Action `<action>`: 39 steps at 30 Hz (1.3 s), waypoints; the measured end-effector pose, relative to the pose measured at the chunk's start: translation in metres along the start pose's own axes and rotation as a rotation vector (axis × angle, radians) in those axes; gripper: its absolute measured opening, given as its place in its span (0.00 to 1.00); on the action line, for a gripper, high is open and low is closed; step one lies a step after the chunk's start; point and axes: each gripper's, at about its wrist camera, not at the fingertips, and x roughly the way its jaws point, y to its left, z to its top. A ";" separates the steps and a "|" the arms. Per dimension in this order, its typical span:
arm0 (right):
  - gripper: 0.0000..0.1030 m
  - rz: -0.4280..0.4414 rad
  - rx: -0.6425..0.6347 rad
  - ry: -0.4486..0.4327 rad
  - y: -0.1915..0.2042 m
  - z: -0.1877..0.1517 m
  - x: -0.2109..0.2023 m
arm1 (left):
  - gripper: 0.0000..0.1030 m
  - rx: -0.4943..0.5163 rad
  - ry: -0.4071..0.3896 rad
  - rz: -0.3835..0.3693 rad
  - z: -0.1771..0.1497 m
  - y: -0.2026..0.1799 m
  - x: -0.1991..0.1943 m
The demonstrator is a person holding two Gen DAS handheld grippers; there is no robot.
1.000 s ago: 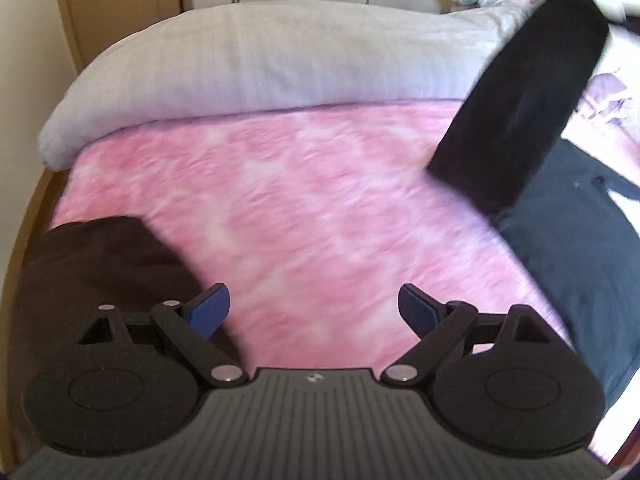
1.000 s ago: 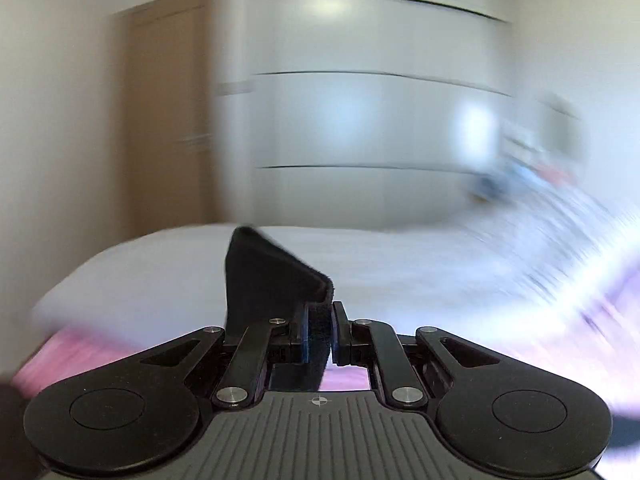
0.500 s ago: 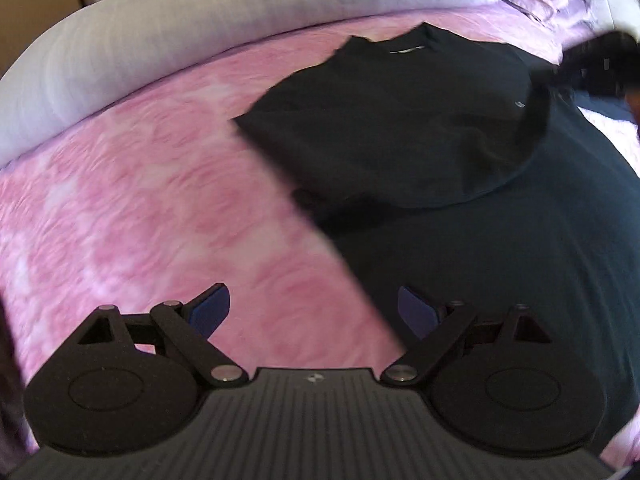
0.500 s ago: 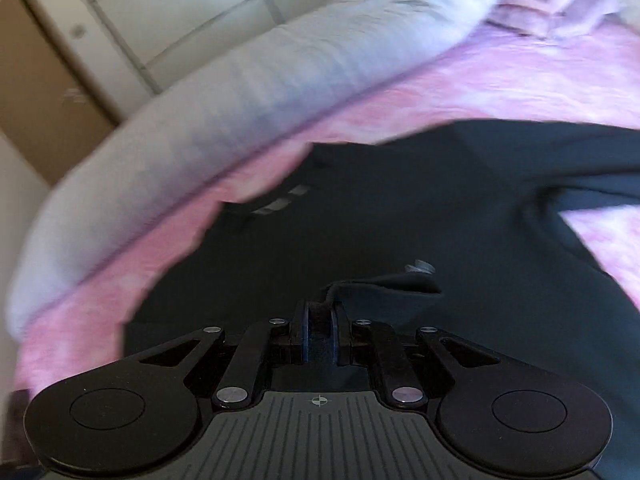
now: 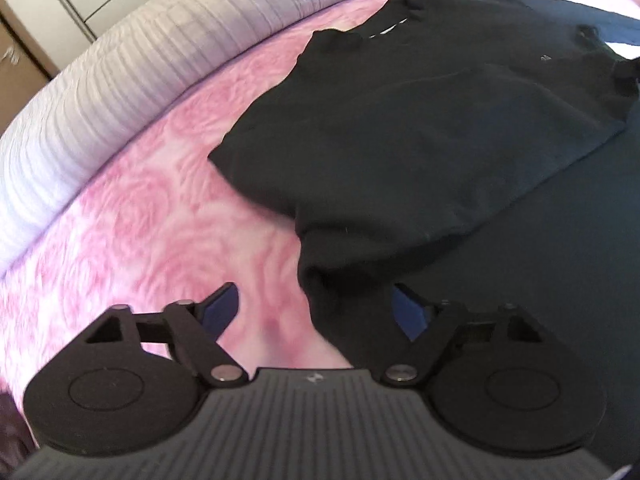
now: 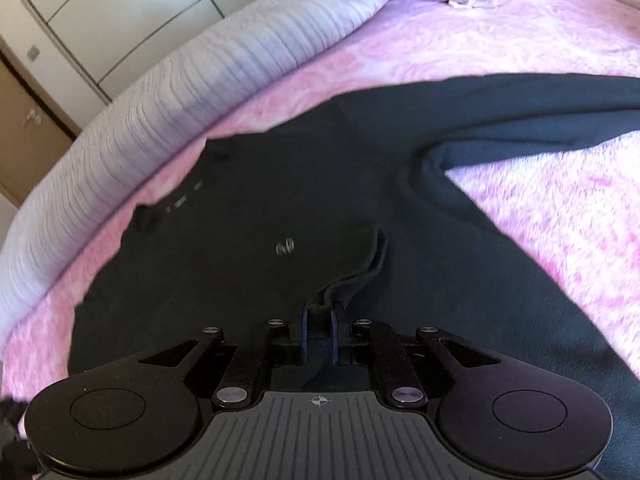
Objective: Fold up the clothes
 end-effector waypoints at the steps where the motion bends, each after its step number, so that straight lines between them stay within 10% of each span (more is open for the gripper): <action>1: 0.09 -0.003 -0.004 0.006 0.000 -0.002 0.000 | 0.53 0.004 -0.015 -0.002 0.002 0.001 0.002; 4: 0.09 -0.017 0.008 0.013 -0.002 -0.006 -0.007 | 0.19 -0.045 -0.039 0.026 0.004 0.010 0.003; 15: 0.09 -0.087 0.004 0.057 -0.004 -0.006 -0.002 | 0.16 -0.350 0.083 0.007 -0.016 0.030 0.009; 29: 0.21 -0.240 0.150 0.069 -0.039 -0.004 -0.061 | 0.24 -0.313 0.073 -0.059 -0.029 0.028 -0.066; 39: 0.42 -0.296 0.270 -0.121 -0.167 0.052 -0.144 | 0.40 -0.219 -0.020 -0.117 0.065 -0.045 -0.071</action>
